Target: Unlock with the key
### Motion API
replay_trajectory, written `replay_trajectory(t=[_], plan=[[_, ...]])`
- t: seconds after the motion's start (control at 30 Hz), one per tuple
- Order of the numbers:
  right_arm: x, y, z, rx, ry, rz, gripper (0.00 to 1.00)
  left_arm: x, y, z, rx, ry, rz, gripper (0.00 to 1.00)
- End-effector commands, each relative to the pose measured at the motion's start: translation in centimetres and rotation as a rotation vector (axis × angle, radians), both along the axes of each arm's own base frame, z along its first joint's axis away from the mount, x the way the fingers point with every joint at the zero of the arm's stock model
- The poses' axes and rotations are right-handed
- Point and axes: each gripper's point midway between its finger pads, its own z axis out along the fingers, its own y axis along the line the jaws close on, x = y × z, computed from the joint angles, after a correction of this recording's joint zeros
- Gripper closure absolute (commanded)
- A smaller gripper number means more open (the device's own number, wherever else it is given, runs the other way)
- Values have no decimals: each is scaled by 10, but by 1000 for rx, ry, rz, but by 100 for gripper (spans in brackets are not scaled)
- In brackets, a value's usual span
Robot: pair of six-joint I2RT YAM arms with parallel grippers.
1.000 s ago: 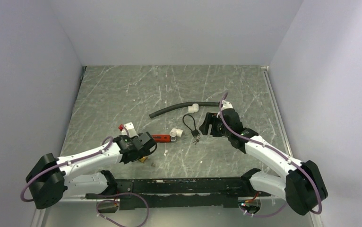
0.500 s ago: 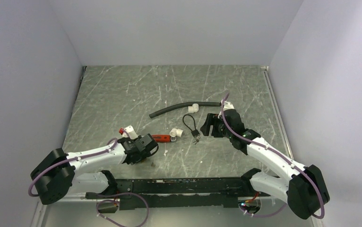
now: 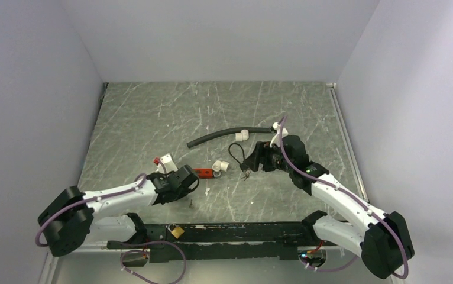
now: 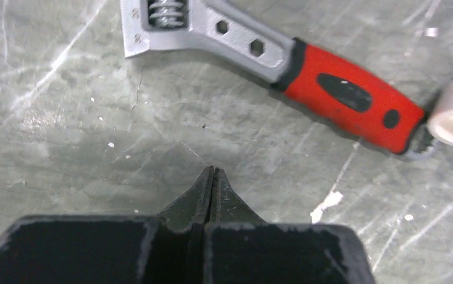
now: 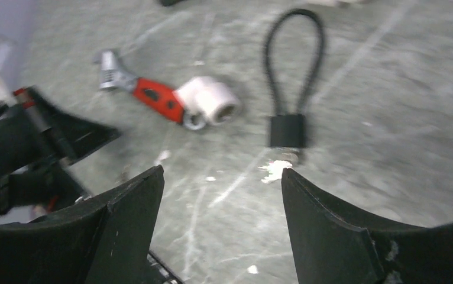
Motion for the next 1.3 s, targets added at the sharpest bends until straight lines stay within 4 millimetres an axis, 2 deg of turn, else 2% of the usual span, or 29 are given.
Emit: replay_trajectory(t=[0.0, 0.1, 0.23, 0.27, 0.37, 0.43, 0.47, 0.57, 0.7, 0.77, 0.87, 1.0, 1.27], plan=[[-17, 46, 64, 239, -153, 274, 24, 17, -11, 47, -47, -136, -91, 100], [-16, 49, 66, 254, -140, 280, 24, 23, 0, 74, -18, -195, -78, 98], [-21, 55, 57, 226, -121, 316, 24, 23, 18, 81, 60, -214, -72, 82], [-23, 60, 55, 202, -116, 332, 24, 22, 20, 83, 69, -214, -80, 77], [-41, 89, 40, 74, -107, 396, 24, 21, 25, 91, 105, -208, -116, 44], [-56, 113, 30, 36, -88, 451, 24, 16, 43, 90, 158, -163, -62, 28], [-64, 126, 24, 26, -77, 486, 26, 16, 52, 92, 175, -152, -22, 23], [-89, 168, 8, -27, -87, 606, 27, 20, 77, 111, 227, -158, 62, 16], [-109, 206, -11, -115, -102, 696, 28, 25, 119, 165, 286, -264, 195, 7], [-117, 217, -21, -168, -100, 717, 27, 21, 137, 185, 285, -329, 273, 6], [-132, 234, -32, -218, -107, 761, 27, 16, 147, 197, 229, -404, 337, 4], [-149, 252, -49, -297, -117, 805, 26, -2, 167, 217, 193, -460, 395, 5], [-176, 283, -69, -404, -110, 869, 25, -33, 192, 261, 143, -568, 316, 7]])
